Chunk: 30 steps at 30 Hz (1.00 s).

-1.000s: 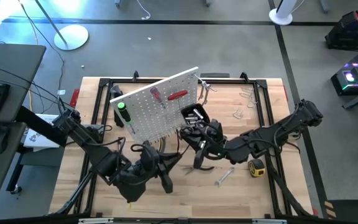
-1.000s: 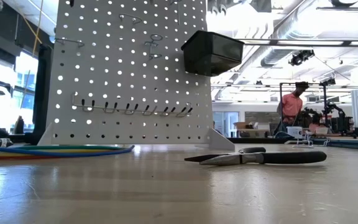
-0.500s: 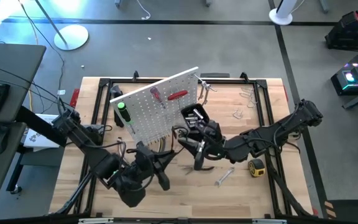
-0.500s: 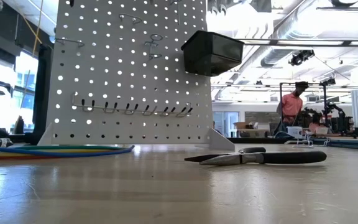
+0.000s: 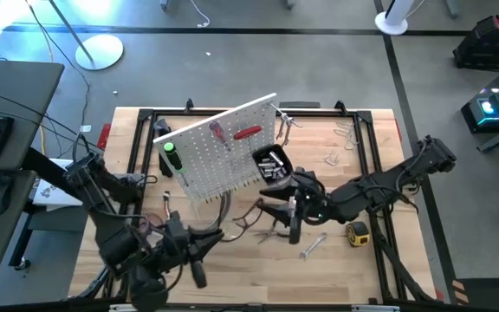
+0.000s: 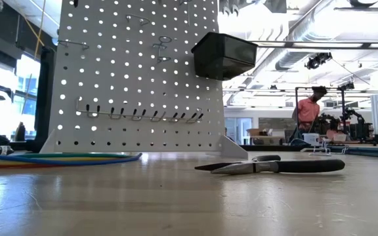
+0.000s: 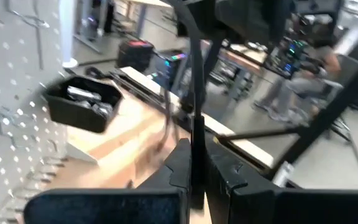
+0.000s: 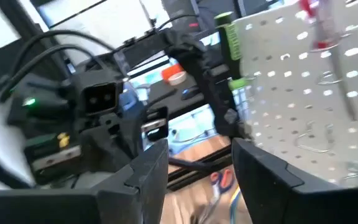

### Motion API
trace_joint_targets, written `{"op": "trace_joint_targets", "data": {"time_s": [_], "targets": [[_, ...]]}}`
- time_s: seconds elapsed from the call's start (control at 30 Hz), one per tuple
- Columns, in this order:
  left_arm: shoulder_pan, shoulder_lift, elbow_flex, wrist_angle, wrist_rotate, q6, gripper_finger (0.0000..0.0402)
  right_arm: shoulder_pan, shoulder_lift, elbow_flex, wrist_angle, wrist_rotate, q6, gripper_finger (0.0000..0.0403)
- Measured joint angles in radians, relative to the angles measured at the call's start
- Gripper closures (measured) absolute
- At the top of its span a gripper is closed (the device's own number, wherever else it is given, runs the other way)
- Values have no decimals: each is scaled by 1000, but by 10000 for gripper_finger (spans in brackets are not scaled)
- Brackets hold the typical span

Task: Hang tools onto peg board
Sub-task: Hang the safety glasses on the peg board

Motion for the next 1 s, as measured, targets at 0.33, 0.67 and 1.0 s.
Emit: {"op": "trace_joint_targets", "data": {"time_s": [0.33, 0.67, 1.0], "targets": [[-60, -2, 0, 10, 3, -64, 390, 33, -15, 0, -117, -28, 0, 231], [-100, -42, 0, 35, -10, -103, 390, 85, -79, 0, -385, 8, 95, 231], [59, -84, 0, 92, 274, -131, 390, 130, -67, -8, -614, 52, 274, 231]]}}
